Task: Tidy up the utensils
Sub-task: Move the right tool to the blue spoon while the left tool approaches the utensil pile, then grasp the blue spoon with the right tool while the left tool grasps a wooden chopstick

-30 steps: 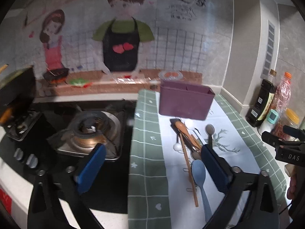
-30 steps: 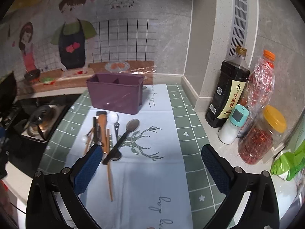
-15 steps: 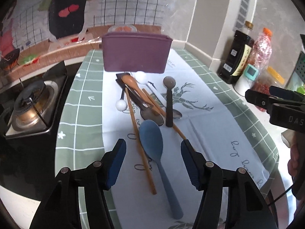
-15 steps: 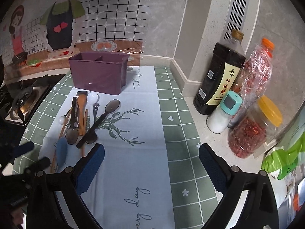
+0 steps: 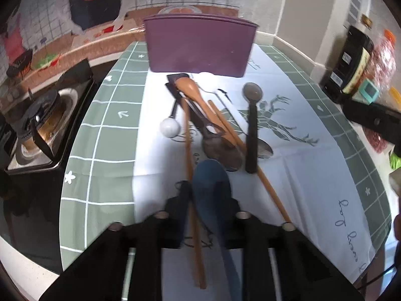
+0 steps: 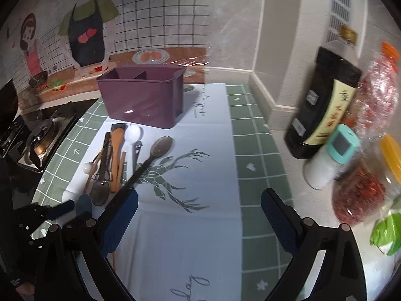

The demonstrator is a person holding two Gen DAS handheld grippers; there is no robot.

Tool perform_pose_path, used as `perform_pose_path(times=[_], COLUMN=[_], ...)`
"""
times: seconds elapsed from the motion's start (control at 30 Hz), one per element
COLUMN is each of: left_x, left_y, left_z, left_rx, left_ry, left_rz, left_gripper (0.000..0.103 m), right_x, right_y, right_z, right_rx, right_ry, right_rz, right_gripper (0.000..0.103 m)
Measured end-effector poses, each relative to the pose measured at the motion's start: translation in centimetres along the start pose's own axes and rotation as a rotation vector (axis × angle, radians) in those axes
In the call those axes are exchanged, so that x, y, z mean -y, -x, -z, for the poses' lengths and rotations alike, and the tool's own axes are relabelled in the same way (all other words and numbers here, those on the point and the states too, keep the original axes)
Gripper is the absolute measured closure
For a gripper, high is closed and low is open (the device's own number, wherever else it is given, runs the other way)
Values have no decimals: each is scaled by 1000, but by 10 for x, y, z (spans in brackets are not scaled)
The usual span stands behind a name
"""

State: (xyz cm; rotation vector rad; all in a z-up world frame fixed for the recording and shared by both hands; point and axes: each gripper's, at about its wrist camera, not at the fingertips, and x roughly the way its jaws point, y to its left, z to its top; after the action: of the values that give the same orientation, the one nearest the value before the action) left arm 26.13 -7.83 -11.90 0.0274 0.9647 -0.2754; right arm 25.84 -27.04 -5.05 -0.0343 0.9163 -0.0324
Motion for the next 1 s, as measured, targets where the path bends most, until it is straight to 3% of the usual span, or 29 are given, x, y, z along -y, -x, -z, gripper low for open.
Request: perform_pose_path(times=[0.2, 0.27, 0.4, 0.53, 0.67, 0.87, 0.9, 1.0], left_x=[-35, -46, -69, -90, -105, -111, -110, -100], left_y=[17, 22, 33, 43, 52, 61, 62, 60], left_z=[-7, -7, -3, 4, 10, 18, 18, 15], left_rx=[70, 81, 86, 89, 94, 99, 100, 95], left_ry=[48, 68, 120, 173, 201, 206, 200, 165], left_rz=[-16, -28, -35, -36, -43, -37, -33, 7], left_gripper=[89, 89, 88, 87, 85, 69, 69, 67], right_x=[-23, -36, -62, -98, -135, -148, -148, -143], right_y=[-18, -24, -30, -32, -40, -56, -54, -50], right_z=[-8, -11, -11, 3, 21, 36, 36, 35], right_rx=[-21, -32, -85, -140, -187, -240, -235, -231], right_ry=[53, 76, 120, 152, 194, 176, 174, 189], right_rz=[-81, -143, -264, -360, -361, -313, -316, -307], right_gripper=[5, 7, 29, 30, 52, 59, 73, 73])
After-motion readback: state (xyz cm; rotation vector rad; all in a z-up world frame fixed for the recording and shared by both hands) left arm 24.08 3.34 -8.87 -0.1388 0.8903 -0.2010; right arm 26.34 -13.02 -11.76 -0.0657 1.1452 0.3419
